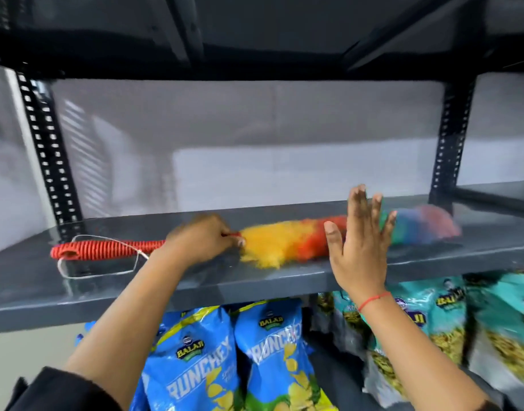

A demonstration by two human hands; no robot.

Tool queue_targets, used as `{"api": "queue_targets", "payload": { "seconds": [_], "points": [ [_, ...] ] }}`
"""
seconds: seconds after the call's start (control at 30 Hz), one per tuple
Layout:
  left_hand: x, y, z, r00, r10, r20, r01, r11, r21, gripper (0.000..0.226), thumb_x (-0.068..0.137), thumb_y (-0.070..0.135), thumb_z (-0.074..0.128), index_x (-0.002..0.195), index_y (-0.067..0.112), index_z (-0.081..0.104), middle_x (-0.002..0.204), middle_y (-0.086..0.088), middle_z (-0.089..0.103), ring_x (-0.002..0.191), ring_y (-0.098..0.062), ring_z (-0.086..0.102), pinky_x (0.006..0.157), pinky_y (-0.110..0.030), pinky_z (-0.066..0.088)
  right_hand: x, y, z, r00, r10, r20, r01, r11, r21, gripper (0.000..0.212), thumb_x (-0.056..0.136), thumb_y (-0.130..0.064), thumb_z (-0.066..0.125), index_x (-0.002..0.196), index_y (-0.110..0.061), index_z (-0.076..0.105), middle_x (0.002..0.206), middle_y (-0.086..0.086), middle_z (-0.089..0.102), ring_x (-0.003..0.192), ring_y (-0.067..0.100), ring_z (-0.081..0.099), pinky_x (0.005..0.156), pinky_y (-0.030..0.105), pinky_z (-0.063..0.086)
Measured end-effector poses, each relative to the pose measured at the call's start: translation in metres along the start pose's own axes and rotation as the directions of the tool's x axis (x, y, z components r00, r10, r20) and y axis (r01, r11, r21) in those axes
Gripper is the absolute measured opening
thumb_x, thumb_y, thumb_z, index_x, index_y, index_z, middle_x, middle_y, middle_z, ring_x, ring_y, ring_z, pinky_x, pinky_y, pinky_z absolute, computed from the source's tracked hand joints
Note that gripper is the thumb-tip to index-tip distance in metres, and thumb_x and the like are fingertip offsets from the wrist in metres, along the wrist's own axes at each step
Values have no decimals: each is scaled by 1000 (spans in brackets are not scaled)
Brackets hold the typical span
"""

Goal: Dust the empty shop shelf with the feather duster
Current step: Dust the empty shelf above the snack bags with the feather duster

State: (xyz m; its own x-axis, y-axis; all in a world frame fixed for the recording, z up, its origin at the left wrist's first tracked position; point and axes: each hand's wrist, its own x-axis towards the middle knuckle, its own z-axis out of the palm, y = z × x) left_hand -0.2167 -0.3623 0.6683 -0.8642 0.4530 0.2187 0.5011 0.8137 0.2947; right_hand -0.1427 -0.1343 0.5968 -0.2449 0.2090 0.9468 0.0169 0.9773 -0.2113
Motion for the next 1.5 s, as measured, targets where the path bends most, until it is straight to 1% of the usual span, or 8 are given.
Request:
{"api": "queue_targets", "payload": {
  "seconds": [0.1,0.33,0.47,0.67,0.87,1.0,1.13,1.5],
  "points": [
    [19,13,3,982,4,-187,18,993,117,40,88,50,52,107,19,70,113,-18,66,100,-36,63,81,-36,50,4,-1,0,1000,-15,17,16,999,-28,67,96,-54,16,142,-5,20,148,16,23,136,27,7,109,47,0],
    [46,60,25,989,146,30,-145,989,-38,37,85,44,61,69,12,70,91,-20,72,78,-28,63,73,-33,49,4,41,-10,1000,9,29,-7,995,-96,65,95,-54,17,142,-10,22,148,12,23,137,27,8,109,48,4],
    [62,100,30,982,124,-140,-124,992,4,40,87,46,56,88,8,67,105,-18,67,95,-37,62,77,-37,48,5,77,-20,999,-1,50,9,987,-159,67,95,-57,16,143,-11,19,149,10,18,138,25,4,110,46,-1],
    [89,154,64,977,204,58,-190,964,-185,39,83,41,65,77,3,72,83,-15,69,83,-26,64,71,-30,45,14,121,-33,999,20,35,-15,989,-148,69,93,-58,20,144,-12,14,150,12,18,140,21,-3,112,47,-3],
    [109,198,90,987,157,-23,-158,978,-139,38,84,44,60,87,6,66,105,-18,68,93,-34,62,70,-32,42,18,169,-41,996,69,47,-61,987,-149,73,92,-62,17,143,-10,21,150,13,22,139,20,1,111,48,1],
    [119,224,89,992,79,-95,-87,993,-82,42,88,39,57,114,7,60,127,-17,59,114,-36,57,89,-37,46,18,178,-42,997,31,72,-20,989,-144,72,92,-62,16,141,-11,30,149,11,20,138,21,1,111,46,1],
    [128,235,91,992,62,-111,-73,993,-98,42,88,41,57,109,5,62,122,-17,62,111,-36,58,82,-35,44,19,178,-41,999,17,43,-11,992,-126,71,93,-60,17,138,-9,38,147,10,22,138,20,4,110,47,4],
    [119,221,96,993,52,-108,-56,998,-37,40,89,38,55,113,6,60,122,-18,60,109,-37,57,86,-37,47,17,177,-42,997,52,59,-39,978,-205,68,94,-57,15,144,-12,17,151,11,13,139,23,-3,110,49,2]
  ]
}}
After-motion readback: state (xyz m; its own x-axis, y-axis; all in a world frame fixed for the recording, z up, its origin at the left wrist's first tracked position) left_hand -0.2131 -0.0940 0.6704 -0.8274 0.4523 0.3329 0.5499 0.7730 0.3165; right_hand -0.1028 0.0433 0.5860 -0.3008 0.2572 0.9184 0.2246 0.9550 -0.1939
